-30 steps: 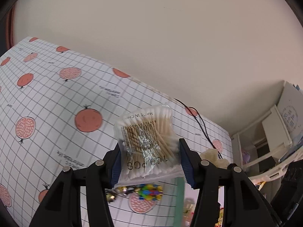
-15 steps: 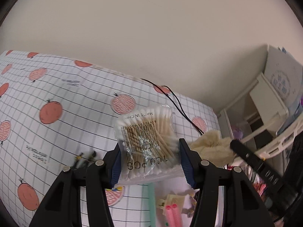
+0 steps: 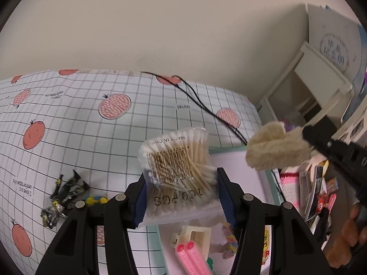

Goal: Organize objects
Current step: 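Lift the swab bag and lace cloth and carry both toward the tray, then lower the swab bag and lace cloth into the tray and open both tools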

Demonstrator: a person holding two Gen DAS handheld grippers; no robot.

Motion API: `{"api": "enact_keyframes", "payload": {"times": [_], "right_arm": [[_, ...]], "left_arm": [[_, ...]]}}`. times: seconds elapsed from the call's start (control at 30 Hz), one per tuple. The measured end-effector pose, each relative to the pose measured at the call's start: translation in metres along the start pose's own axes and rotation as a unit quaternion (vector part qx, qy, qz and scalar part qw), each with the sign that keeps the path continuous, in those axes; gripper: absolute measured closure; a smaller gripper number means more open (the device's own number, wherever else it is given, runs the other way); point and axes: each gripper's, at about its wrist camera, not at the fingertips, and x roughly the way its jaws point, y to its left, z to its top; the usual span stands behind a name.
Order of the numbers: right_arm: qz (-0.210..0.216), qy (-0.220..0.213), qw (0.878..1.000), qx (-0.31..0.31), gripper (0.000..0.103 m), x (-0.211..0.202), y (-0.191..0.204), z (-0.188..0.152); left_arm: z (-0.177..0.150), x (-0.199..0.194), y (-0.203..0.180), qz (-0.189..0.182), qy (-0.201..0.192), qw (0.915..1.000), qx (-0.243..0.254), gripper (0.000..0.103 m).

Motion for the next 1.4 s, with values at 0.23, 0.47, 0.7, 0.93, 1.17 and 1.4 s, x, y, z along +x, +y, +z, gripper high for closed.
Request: {"api": "enact_keyframes", "payload": {"times": [0.23, 0.47, 0.7, 0.93, 1.17, 1.4], "right_arm": [[-0.021, 0.043, 0.999, 0.0, 0.099, 0.031, -0.012, -0.013], [-0.027, 0.09, 0.996, 0.005, 0.099, 0.062, -0.021, -0.03], [-0.043, 0.134, 0.99, 0.002, 0.099, 0.084, -0.026, -0.046], [-0.052, 0.168, 0.984, -0.01, 0.098, 0.099, -0.026, -0.057], [-0.059, 0.176, 0.982, -0.018, 0.095, 0.099, -0.022, -0.057], [-0.065, 0.179, 0.981, -0.028, 0.092, 0.095, -0.016, -0.054]], "left_arm": [[-0.008, 0.023, -0.004, 0.008, 0.023, 0.9996, 0.015, 0.047], [-0.016, 0.037, -0.006, 0.011, 0.033, 0.999, 0.027, 0.047], [-0.025, 0.049, -0.011, 0.017, 0.045, 0.998, 0.04, 0.047], [-0.031, 0.055, -0.015, 0.026, 0.048, 0.9972, 0.05, 0.047], [-0.034, 0.06, -0.018, 0.029, 0.058, 0.9961, 0.06, 0.046], [-0.034, 0.061, -0.018, 0.028, 0.068, 0.9957, 0.057, 0.045]]}}
